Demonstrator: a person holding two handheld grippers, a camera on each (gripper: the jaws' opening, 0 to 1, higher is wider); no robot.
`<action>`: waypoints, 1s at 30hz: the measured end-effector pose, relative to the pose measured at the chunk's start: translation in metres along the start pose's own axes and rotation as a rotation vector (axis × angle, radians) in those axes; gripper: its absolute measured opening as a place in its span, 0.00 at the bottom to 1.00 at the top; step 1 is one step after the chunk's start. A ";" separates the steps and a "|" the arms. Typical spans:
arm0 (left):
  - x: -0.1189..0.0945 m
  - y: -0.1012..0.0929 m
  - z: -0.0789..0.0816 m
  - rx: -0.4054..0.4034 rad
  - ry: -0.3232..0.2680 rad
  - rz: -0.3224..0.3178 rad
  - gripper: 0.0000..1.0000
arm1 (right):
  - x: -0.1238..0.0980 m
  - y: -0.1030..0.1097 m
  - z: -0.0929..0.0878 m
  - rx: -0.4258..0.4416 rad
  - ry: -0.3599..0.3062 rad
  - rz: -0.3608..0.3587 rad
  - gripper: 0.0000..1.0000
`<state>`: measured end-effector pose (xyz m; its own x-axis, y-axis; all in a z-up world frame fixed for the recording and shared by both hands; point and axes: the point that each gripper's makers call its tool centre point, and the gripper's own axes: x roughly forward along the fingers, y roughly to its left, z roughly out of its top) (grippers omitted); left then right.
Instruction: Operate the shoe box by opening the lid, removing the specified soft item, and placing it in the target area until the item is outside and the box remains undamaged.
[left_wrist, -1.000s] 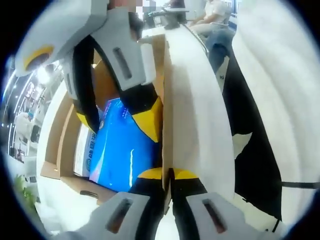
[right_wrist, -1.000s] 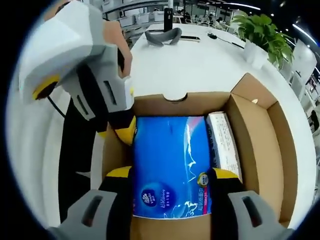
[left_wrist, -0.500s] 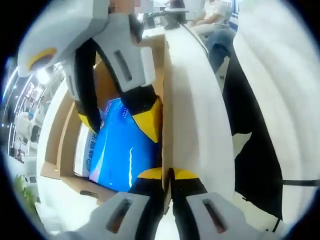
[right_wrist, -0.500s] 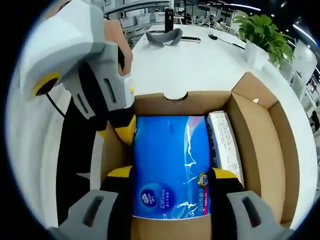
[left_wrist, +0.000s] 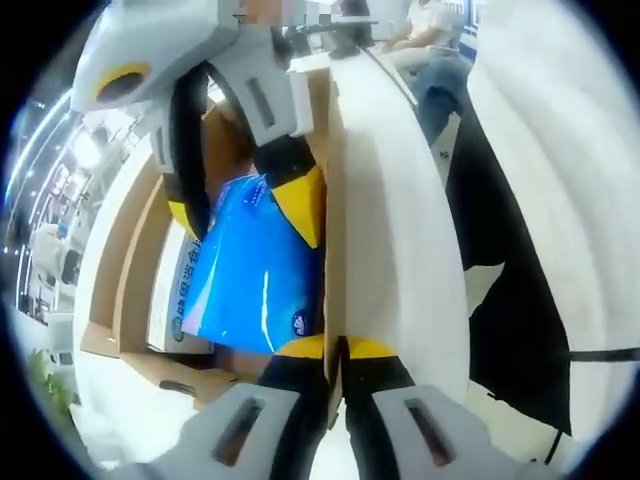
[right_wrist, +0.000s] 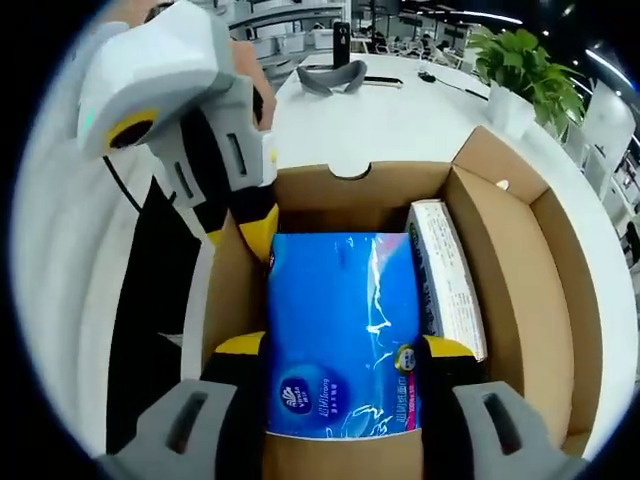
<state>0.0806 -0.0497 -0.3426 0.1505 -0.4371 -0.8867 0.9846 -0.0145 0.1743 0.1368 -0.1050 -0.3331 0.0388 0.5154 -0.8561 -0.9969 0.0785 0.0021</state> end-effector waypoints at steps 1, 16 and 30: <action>0.000 0.000 0.000 -0.001 0.000 -0.001 0.03 | -0.001 0.000 -0.001 0.000 -0.002 0.001 0.59; 0.000 0.000 0.001 -0.008 0.001 -0.001 0.03 | -0.026 -0.005 -0.044 -0.020 0.037 0.016 0.58; 0.000 0.000 0.000 -0.009 0.001 0.002 0.03 | -0.041 -0.014 -0.073 -0.067 0.156 0.045 0.60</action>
<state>0.0805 -0.0497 -0.3422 0.1523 -0.4363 -0.8868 0.9851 -0.0060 0.1721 0.1442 -0.1895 -0.3356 -0.0114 0.3781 -0.9257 -0.9999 -0.0016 0.0116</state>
